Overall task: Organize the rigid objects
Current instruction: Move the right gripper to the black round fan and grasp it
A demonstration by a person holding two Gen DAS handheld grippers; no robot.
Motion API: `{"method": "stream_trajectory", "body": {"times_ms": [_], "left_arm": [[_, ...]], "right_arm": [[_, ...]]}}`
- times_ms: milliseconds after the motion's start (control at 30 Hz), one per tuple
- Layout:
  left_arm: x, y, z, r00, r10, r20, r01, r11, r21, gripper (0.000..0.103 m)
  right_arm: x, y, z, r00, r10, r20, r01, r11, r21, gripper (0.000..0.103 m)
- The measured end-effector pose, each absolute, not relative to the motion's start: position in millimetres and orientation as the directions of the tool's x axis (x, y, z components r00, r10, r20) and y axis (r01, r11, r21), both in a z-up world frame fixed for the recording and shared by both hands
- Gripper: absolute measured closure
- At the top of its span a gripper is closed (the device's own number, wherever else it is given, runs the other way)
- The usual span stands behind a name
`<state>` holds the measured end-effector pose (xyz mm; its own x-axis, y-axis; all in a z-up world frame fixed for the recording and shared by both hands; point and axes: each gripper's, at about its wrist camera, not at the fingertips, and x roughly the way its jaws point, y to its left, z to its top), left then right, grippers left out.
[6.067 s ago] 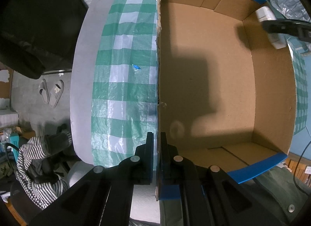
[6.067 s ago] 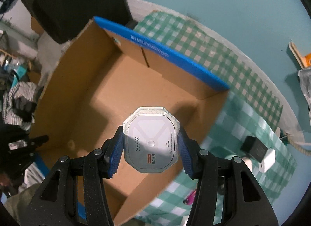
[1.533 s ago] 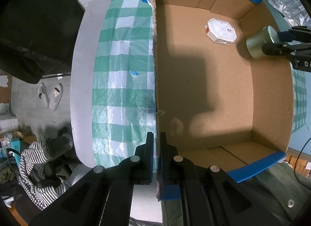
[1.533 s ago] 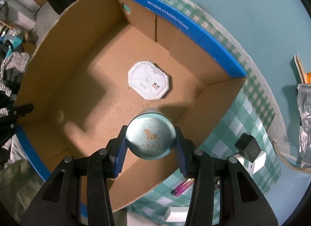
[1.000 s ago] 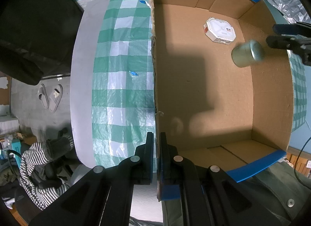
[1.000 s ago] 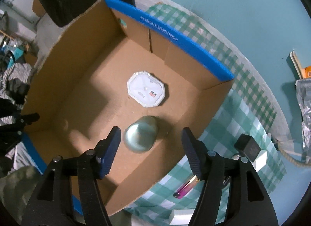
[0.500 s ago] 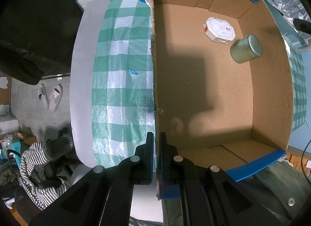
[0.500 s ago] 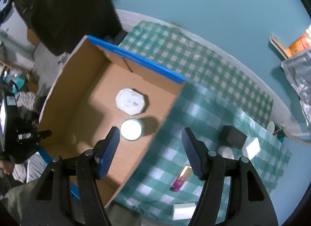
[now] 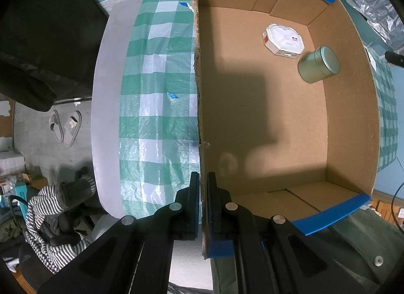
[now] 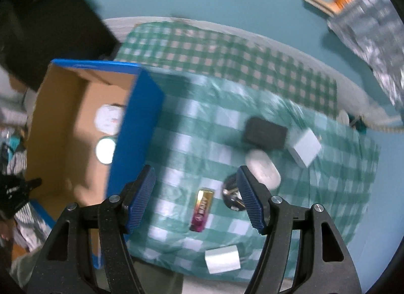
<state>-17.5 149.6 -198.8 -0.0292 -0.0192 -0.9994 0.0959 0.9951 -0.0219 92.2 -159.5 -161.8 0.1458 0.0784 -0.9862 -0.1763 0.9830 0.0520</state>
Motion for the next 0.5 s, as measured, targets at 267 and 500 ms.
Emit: {"method": "stream_trajectory", "body": {"times_ms": [267,500], "left_arm": [[-17.2,149.7,-198.5,-0.031,-0.022,-0.999,0.094,0.995,-0.025,0.098],[-17.1,150.6,-197.5,-0.033,-0.020,-0.999,0.091,0.996,-0.023,0.098]], "right_arm": [[88.7,-207.3,-217.1,0.042,0.068,-0.997,-0.006,0.998,0.068,0.036],[84.1,-223.5,-255.3,-0.010,0.046,-0.999,0.082,0.996,0.045,0.036]]}}
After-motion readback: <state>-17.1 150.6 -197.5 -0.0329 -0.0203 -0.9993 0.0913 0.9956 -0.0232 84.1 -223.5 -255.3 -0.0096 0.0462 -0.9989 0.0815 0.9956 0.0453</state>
